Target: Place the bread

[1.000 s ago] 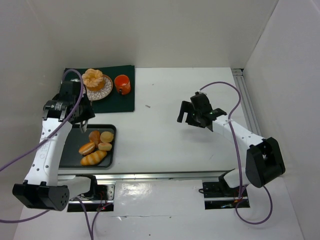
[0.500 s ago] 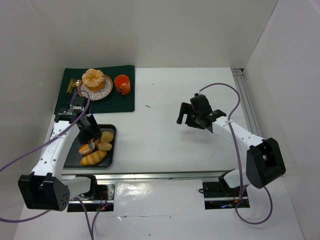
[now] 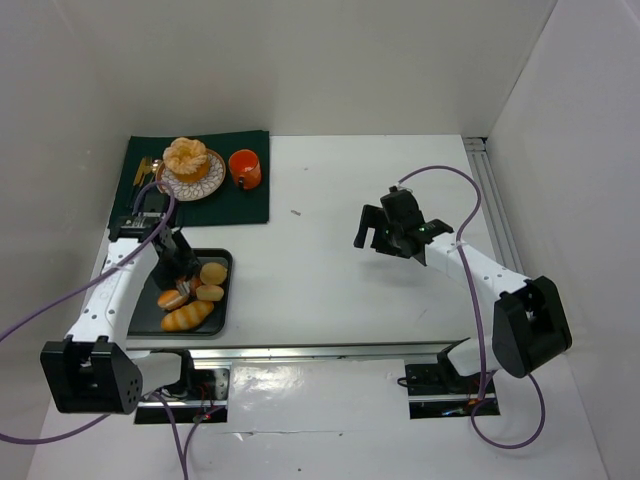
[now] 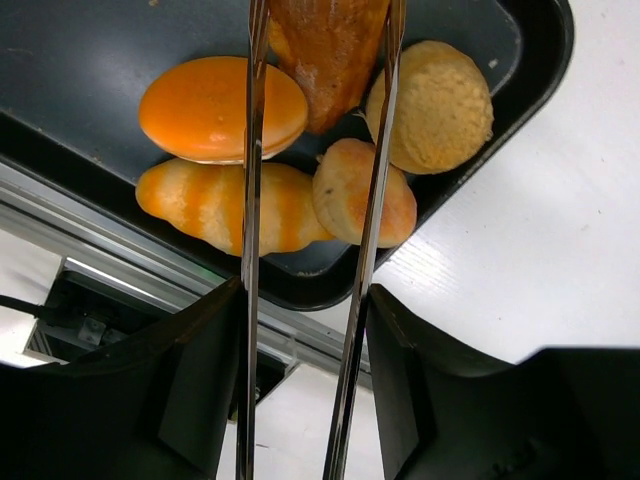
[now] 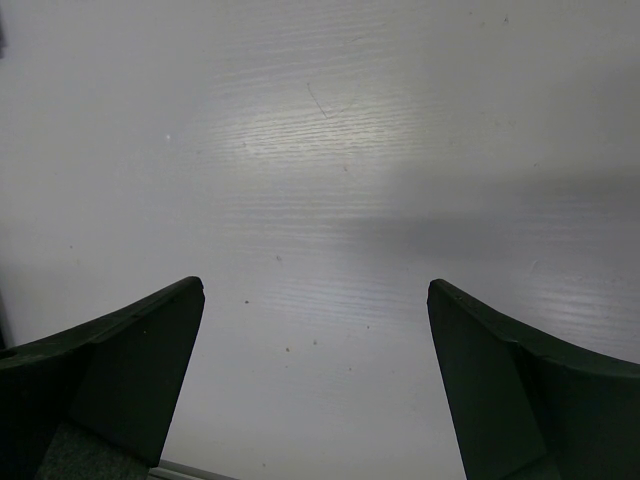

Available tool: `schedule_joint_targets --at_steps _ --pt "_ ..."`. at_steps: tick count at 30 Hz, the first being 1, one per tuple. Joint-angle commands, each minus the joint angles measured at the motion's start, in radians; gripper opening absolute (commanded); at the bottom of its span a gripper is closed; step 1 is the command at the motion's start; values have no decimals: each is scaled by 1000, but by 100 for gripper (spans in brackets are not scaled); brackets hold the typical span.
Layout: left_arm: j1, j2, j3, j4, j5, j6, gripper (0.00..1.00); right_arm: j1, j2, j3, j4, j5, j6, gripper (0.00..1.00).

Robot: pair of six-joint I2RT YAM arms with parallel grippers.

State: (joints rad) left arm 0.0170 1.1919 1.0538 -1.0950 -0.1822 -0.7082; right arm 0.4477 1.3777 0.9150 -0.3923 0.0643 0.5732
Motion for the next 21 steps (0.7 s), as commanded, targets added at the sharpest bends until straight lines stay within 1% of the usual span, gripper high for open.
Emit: schedule_joint_targets --at_steps 1,5,7,8,10,11,14,18,19,21 --pt "34 -3 -11 3 -23 -7 62 9 6 22 30 14 -16 100" --pt "66 -3 -48 30 10 18 60 9 6 22 30 14 -16 100" --pt "87 6 -74 55 41 30 57 9 6 22 40 14 -16 100" --pt "87 17 -74 55 41 39 47 9 6 22 40 14 -16 100" --pt "97 17 -51 55 53 49 35 9 6 22 40 14 -16 100" --pt "109 17 -35 44 53 58 21 9 6 22 40 14 -16 100" --pt "109 -6 64 15 23 67 10 9 6 22 30 14 -16 100" --pt "109 -34 187 24 26 76 9 9 6 22 40 14 -16 100" --pt "109 -34 240 24 26 76 9 9 6 22 40 14 -16 100" --pt "109 -5 288 56 15 87 9 9 6 22 40 14 -16 100"
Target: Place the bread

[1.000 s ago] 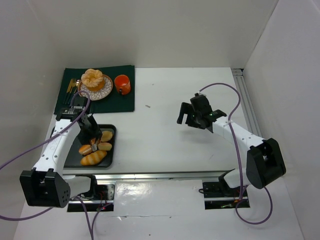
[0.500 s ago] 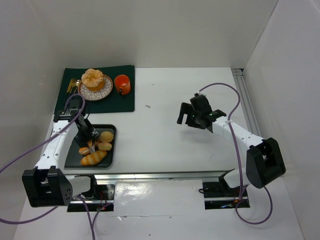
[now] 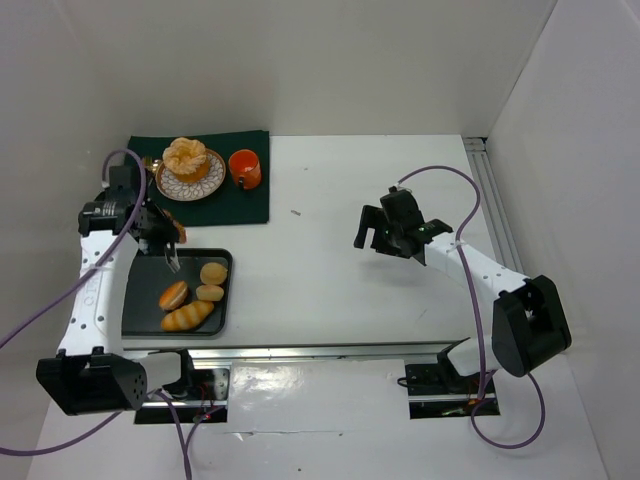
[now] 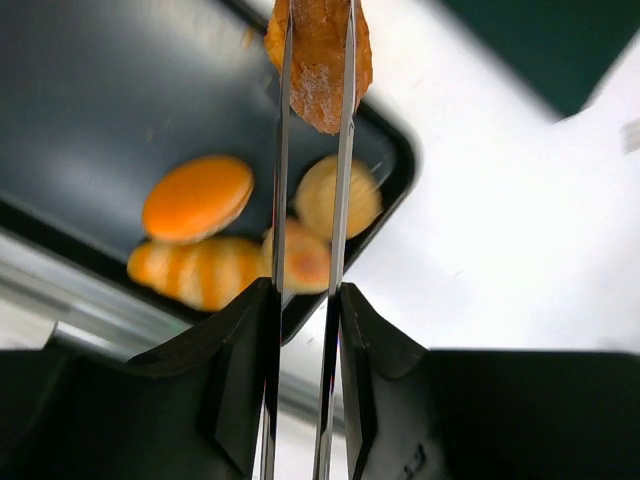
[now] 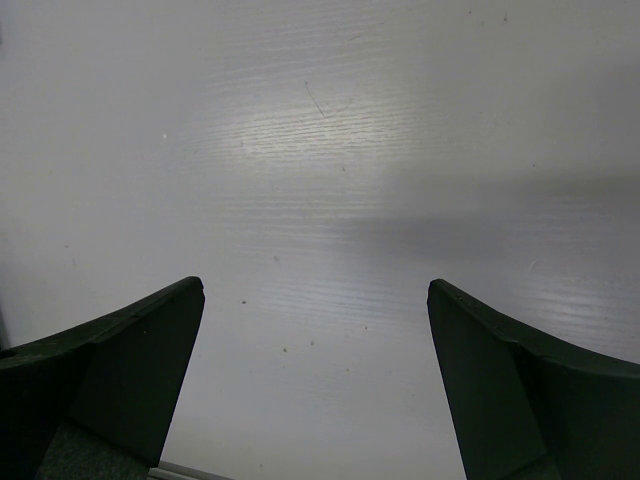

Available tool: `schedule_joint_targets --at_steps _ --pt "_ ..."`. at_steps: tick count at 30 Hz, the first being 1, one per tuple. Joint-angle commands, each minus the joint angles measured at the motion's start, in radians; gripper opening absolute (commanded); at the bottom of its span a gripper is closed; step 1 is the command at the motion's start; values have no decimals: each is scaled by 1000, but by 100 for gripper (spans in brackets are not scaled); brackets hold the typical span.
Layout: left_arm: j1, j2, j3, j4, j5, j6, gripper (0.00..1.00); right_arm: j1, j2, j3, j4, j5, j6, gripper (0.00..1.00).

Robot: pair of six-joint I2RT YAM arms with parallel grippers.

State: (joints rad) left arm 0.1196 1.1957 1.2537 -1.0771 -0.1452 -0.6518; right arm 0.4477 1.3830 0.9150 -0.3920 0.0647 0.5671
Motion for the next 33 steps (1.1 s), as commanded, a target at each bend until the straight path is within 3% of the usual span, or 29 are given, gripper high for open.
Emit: schedule_joint_targets --at_steps 1,5,15,23,26,31,33 --pt "6 4 123 77 -22 30 9 9 1 22 39 14 -1 100" --pt "6 85 174 216 4 4 3 19 1 31 39 14 -1 100" --pt "6 330 291 505 39 4 1 19 1 41 -1 63 8 100" --pt "6 545 544 461 21 27 5 19 13 50 -10 73 17 100" --pt "15 645 599 448 21 27 8 19 36 61 -28 87 17 100" --pt "15 740 661 416 33 7 22 19 45 70 -48 98 26 100" --pt "15 751 661 404 24 -2 33 19 45 70 -57 109 27 100"
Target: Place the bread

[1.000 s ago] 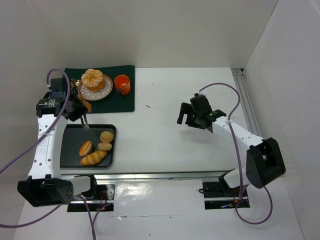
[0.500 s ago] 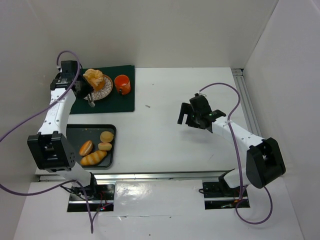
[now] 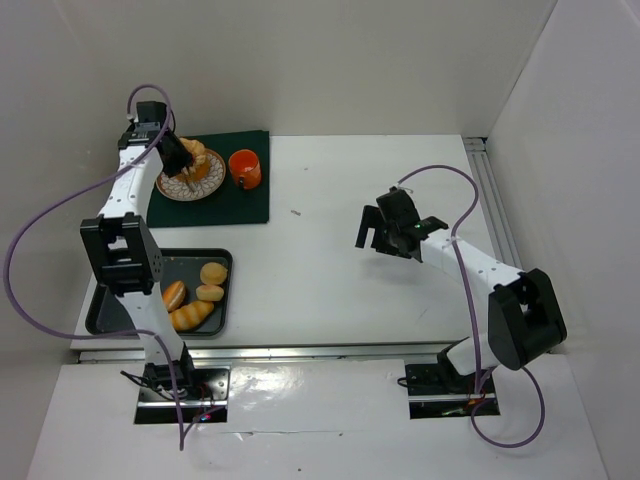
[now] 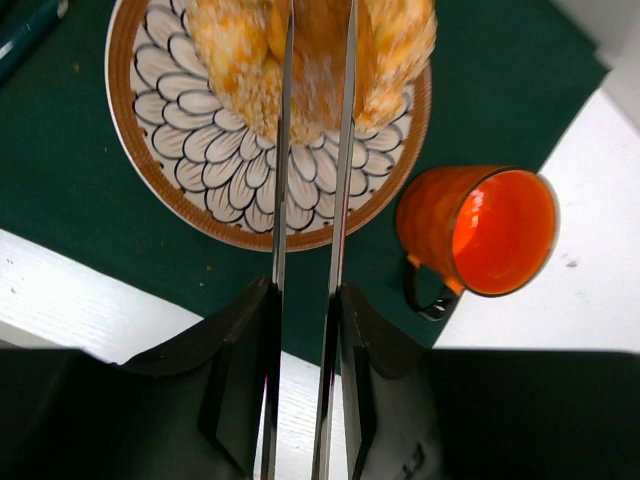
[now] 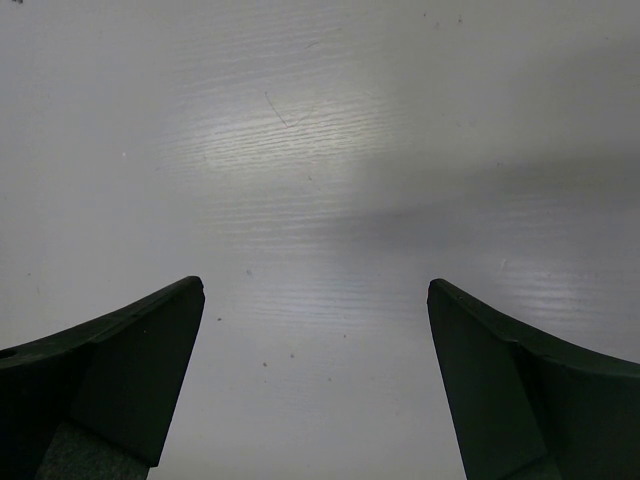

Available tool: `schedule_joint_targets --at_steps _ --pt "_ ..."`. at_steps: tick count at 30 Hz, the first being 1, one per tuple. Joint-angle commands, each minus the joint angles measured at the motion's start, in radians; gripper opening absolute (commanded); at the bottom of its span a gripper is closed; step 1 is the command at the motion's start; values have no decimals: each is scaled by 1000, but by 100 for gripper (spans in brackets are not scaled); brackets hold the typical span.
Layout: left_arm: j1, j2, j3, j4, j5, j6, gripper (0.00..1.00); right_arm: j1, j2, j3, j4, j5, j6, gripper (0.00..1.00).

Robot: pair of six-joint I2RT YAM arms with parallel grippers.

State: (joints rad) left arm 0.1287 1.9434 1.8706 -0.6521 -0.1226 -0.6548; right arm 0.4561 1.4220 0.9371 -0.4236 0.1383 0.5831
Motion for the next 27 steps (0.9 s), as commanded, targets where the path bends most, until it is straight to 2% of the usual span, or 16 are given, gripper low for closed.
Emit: schedule_joint_targets --at_steps 1,2,3,6,7,17,22,26,27 --pt "6 3 44 -21 1 1 38 10 -6 48 -26 35 11 100" --pt "6 3 44 -21 1 1 40 10 -6 48 -26 35 11 100" --pt "6 -7 32 -21 1 1 49 10 -15 37 -17 35 20 100" --pt "6 -32 32 -21 1 1 61 10 -15 37 -17 26 20 100" --pt "6 -32 32 -21 11 10 68 10 -15 37 -17 26 20 100" --pt "6 -193 -34 21 30 11 69 10 -60 17 -17 17 38 100" --pt "-23 -351 -186 95 84 21 66 10 -86 -3 -17 7 38 100" --pt "-98 -463 -341 198 103 63 65 21 -106 -12 -8 20 47 100" --pt "-145 -492 -372 225 103 92 64 21 -106 -12 -7 30 47 100"
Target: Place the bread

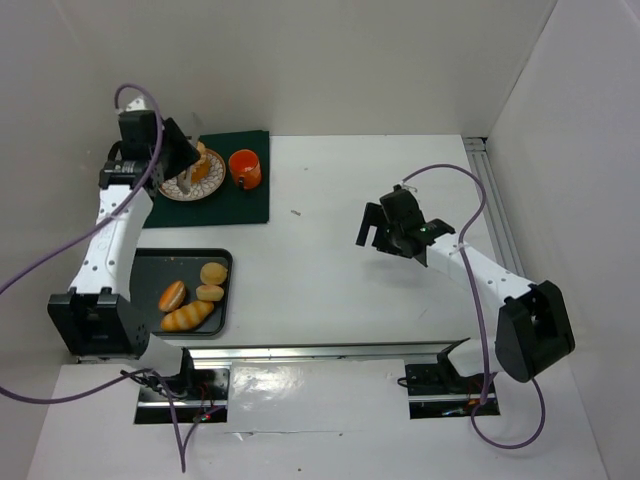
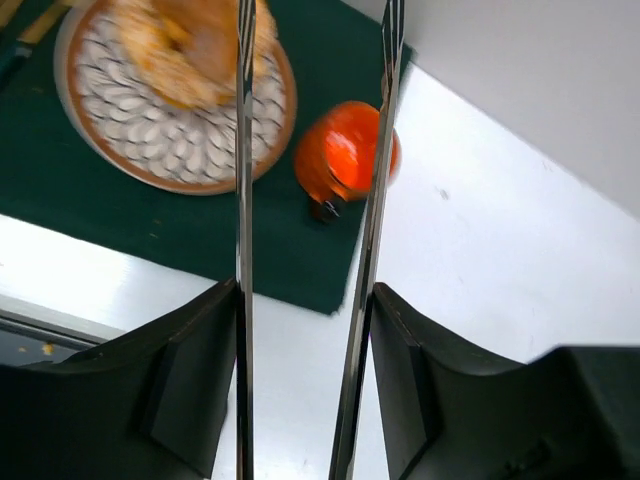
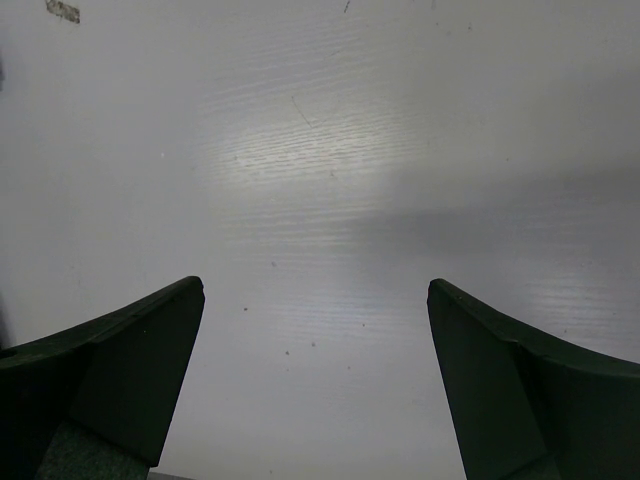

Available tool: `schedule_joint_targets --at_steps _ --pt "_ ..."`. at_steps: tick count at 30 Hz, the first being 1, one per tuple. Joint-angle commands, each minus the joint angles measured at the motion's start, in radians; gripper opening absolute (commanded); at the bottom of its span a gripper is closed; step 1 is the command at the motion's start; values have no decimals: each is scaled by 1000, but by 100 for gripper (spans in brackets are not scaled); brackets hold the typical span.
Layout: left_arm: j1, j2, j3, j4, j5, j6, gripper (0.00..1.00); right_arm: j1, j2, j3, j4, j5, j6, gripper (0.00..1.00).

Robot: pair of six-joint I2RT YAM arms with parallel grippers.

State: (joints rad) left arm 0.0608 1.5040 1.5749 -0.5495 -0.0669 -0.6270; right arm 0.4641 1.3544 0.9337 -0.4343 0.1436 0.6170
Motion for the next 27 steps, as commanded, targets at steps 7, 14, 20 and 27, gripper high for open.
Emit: schedule_joint_targets --at_steps 7,14,20,27 --pt "-280 -81 -318 378 98 138 64 22 -58 10 -17 34 13 100" --pt "-392 73 -391 529 105 145 64 22 -58 10 -26 34 4 100" --pt "-510 229 -366 474 4 49 67 22 -100 -9 -50 57 13 100" --pt "-602 275 -320 386 -68 -13 98 22 -80 4 -50 47 12 100"
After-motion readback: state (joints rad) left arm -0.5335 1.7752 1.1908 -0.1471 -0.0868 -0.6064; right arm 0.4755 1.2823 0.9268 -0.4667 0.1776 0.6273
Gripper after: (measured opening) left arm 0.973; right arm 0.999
